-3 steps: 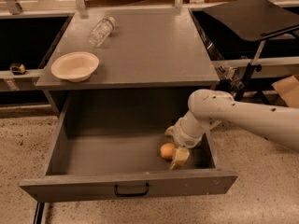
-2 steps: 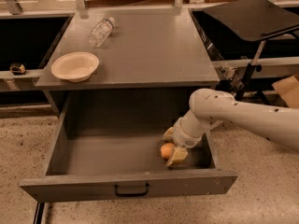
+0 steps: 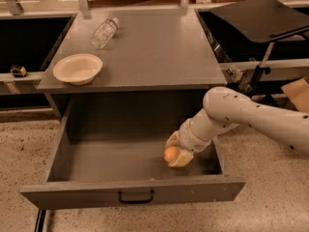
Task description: Pick orange from top drawer and place on counter
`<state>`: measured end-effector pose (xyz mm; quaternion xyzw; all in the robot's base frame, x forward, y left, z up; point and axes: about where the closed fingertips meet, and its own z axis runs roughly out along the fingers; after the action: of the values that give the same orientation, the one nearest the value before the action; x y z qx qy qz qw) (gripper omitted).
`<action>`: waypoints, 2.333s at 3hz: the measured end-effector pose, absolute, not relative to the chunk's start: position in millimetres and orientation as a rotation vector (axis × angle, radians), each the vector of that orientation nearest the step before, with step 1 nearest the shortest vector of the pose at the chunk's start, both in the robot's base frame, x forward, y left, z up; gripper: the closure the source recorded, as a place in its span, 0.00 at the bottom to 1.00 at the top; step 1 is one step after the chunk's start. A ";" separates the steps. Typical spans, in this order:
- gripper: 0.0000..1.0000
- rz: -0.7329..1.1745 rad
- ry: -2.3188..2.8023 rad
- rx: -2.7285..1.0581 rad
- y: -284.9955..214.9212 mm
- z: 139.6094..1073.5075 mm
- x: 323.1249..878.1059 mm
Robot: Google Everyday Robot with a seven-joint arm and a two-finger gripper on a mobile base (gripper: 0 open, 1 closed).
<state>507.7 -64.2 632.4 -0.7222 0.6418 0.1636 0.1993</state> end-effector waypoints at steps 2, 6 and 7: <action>1.00 0.509 1.732 -2.117 -43.1 666.3 507.6; 1.00 0.336 1.644 -2.123 -27.5 805.0 555.9; 1.00 0.337 1.692 -1.906 -51.7 859.3 599.5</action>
Offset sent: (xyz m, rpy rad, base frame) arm 0.0135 0.0448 0.0632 -0.0410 0.0622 0.1828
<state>599.5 -51.7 859.3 -0.7113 0.6315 0.1259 0.2817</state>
